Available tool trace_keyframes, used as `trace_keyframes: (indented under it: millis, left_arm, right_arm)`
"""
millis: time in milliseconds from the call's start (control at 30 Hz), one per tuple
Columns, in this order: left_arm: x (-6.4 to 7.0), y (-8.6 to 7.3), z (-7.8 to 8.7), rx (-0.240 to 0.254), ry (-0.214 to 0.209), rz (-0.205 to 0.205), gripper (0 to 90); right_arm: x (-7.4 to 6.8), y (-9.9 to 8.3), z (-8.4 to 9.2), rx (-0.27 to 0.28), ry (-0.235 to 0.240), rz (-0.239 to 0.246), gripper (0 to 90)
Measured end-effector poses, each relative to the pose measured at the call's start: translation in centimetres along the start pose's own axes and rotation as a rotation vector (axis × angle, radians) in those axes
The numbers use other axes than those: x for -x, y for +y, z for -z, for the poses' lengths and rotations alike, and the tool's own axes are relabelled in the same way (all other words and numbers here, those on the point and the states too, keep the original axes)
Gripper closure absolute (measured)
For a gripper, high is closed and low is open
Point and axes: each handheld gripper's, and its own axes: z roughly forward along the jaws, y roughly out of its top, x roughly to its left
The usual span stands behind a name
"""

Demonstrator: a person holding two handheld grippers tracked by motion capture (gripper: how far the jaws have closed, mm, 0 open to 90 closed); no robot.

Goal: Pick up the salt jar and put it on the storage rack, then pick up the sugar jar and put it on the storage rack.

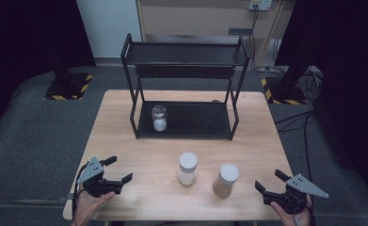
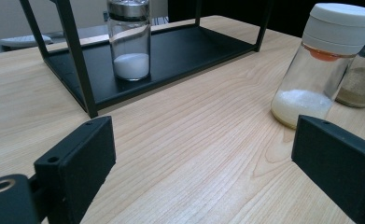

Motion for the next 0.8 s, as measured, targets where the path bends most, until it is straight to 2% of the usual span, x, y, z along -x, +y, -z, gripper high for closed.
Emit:
trace_keyframes:
  millis: [133,433,800]
  left_arm:
    - [-0.31,-0.21,0.00,-0.010,0.000,0.004,5.2]
    - [-0.62,-0.52,0.00,-0.001,-0.007,0.021,5.2]
    - [-0.48,-0.51,0.07,0.000,-0.007,0.016,5.0]
  right_arm:
    - [0.01,0.01,0.01,0.001,0.001,-0.001,6.9]
    - [0.00,-0.02,0.03,0.004,0.004,0.001,7.0]
    - [-0.24,-0.06,0.17,0.017,-0.013,-0.008,4.7]
